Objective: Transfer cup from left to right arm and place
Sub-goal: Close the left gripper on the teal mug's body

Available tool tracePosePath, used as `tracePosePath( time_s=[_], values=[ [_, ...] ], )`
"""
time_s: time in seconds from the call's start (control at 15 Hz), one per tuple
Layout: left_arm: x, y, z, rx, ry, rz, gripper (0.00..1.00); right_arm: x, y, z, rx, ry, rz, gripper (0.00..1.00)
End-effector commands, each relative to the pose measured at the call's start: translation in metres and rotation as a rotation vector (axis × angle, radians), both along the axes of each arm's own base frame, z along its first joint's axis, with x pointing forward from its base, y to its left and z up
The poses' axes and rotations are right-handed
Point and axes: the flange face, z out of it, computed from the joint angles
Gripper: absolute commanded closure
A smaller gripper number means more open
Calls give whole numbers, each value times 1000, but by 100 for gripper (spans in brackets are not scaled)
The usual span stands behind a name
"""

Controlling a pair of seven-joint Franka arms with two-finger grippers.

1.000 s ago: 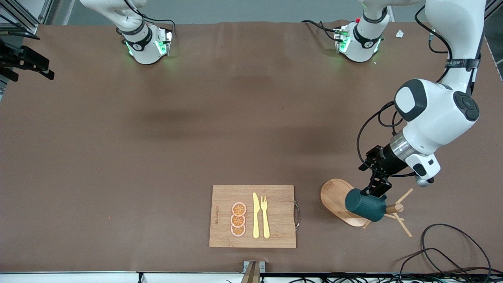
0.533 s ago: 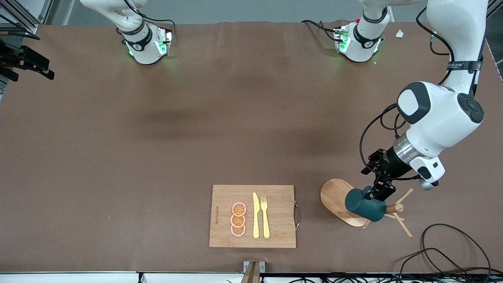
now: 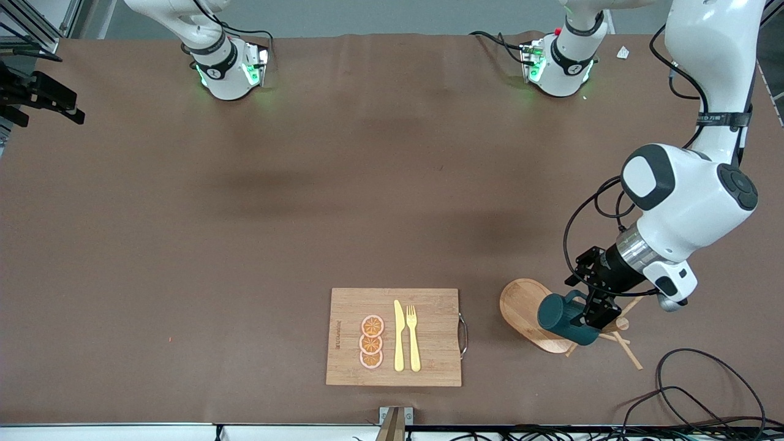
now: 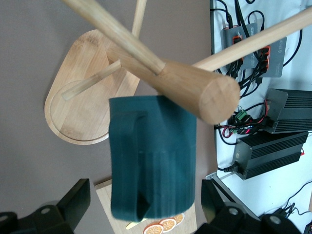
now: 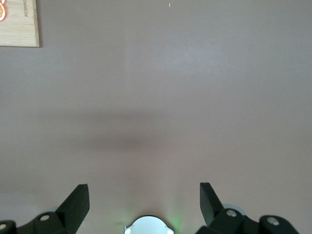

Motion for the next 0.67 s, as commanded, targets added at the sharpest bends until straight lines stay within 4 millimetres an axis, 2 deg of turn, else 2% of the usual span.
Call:
tracePosePath(
  time_s=[0.0,0.33,0.6],
  values=[
    [8,5,0,-9,-9,8,0,-9,-1,2,-14,-4,6,0],
    [14,18,-1,-4,-20,8,0,-9,-2,2,-14,-6,6,0],
    [13,15,0,-13,-18,11,0,-9,-2,2,-14,-9,6,0]
  ],
)
